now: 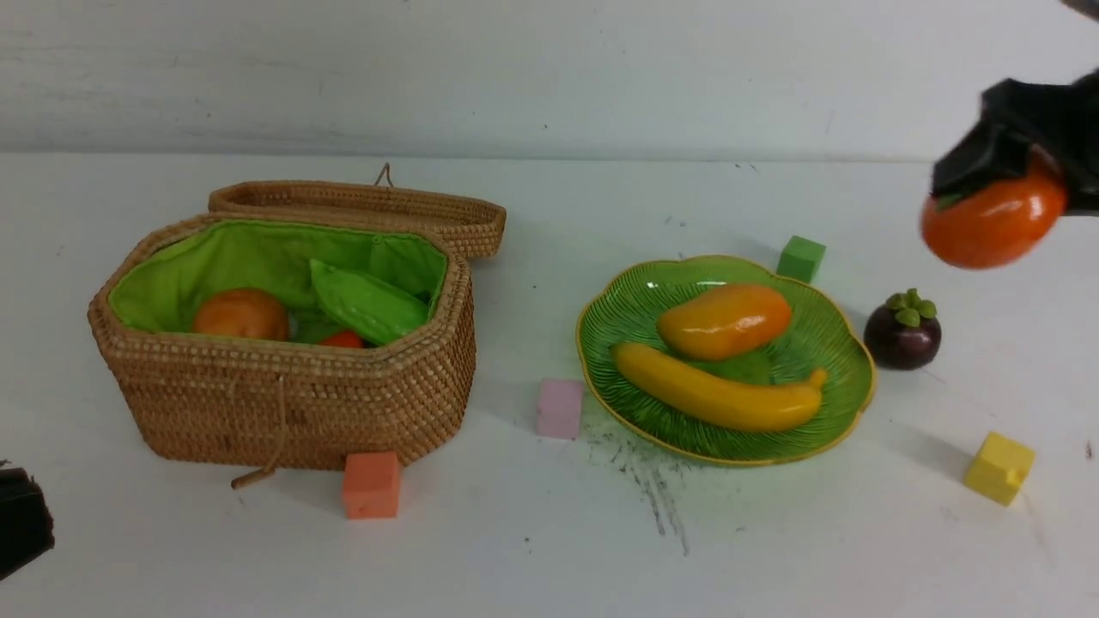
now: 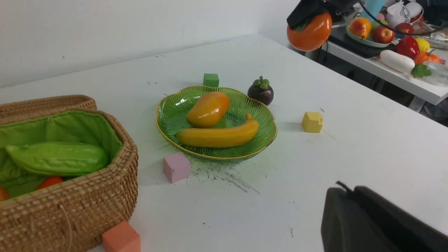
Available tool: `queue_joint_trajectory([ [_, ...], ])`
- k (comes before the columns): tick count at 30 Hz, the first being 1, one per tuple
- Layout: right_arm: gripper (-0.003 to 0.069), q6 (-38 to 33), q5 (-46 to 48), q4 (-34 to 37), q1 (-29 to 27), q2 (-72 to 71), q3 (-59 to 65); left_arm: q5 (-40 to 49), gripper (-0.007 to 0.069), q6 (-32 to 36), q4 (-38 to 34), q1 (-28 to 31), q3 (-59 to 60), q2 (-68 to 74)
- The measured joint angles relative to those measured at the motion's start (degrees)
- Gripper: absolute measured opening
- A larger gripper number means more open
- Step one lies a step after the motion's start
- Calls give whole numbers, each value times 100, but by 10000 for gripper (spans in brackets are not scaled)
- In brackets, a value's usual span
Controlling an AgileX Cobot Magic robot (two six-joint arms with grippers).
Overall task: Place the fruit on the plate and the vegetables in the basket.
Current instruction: Grab a tomato with your right arm and place it on the plate on the right.
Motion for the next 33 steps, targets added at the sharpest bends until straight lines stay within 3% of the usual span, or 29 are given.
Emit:
queue_joint_trajectory([
  [2, 536, -56, -26, -99, 546, 186, 0, 75, 15, 0, 0, 0, 0, 0],
  [7, 536, -56, -316, -674, 1139, 826, 0, 144, 16, 0, 0, 0, 0, 0],
  [14, 535, -56, -755, -789, 1316, 1387, 0, 163, 18, 0, -30, 0, 0, 0],
  [23, 676, -56, -870, -896, 1316, 1546, 0, 157, 18, 0, -111, 0, 0, 0],
  [28, 667, -56, -826, -971, 1316, 1541, 0, 146, 21, 0, -133, 0, 0, 0],
  [33, 608, -56, -649, -1264, 1316, 1248, 0, 106, 22, 0, -148, 0, 0, 0],
])
